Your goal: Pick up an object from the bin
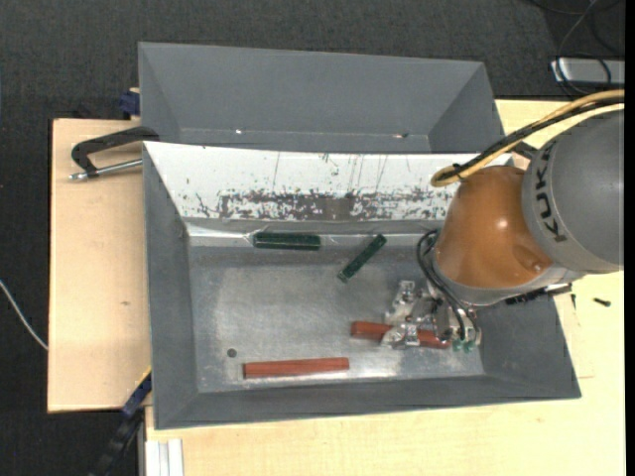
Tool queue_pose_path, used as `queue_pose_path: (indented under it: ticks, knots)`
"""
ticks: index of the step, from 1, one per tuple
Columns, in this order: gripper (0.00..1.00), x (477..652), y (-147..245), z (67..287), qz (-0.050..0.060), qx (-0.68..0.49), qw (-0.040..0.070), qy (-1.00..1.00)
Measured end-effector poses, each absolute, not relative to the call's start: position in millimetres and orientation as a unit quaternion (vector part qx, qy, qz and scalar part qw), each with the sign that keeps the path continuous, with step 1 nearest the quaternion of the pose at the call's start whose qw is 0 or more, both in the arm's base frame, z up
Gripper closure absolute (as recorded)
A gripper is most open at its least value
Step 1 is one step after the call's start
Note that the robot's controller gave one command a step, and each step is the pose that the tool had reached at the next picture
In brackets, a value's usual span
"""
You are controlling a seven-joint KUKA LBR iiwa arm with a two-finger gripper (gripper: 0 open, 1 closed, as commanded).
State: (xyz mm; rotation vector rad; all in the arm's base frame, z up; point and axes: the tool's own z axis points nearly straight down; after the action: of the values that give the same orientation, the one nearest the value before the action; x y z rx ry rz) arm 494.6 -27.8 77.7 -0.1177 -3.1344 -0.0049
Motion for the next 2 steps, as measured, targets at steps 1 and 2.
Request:
queue_pose_path:
  ticks: [1, 2]
  knots:
    - [1.0, 493.4, -27.9, 89.4, -0.001, -0.038, 0.002, -0.999]
    - [1.0, 494.4, -27.8, 110.8, -0.001, -0.038, -0.001, -0.999]
